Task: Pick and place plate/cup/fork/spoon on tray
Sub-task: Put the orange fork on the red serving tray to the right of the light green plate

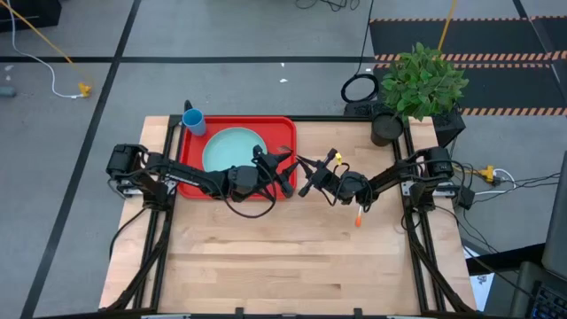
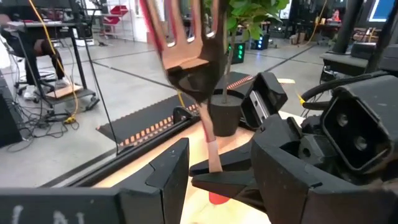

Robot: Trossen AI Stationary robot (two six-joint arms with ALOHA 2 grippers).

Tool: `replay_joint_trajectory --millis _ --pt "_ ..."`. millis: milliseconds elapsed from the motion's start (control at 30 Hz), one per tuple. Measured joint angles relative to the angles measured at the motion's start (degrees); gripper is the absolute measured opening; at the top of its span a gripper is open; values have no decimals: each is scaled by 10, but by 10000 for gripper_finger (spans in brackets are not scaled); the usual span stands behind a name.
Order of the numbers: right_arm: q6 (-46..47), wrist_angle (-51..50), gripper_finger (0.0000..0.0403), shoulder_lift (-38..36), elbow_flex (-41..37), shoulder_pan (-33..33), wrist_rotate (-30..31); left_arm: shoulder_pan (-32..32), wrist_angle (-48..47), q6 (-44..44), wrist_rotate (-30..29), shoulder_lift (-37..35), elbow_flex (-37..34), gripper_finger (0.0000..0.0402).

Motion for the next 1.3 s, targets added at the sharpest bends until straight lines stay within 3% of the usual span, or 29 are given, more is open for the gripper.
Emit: replay_joint_trajectory --millis 533,667,933,1067,1300 --pt "-2 -1 0 0 0 0 10 2 0 4 3 0 0 172" --pt "-4 -6 0 0 0 0 -31 8 0 0 3 0 0 172" --pt "-15 -4 0 0 0 1 2 14 1 -21 3 0 0 170" --pt "-6 -4 0 0 0 1 2 14 1 -25 3 0 0 138" --pt "2 -4 0 0 0 1 4 14 1 -39 3 0 0 49"
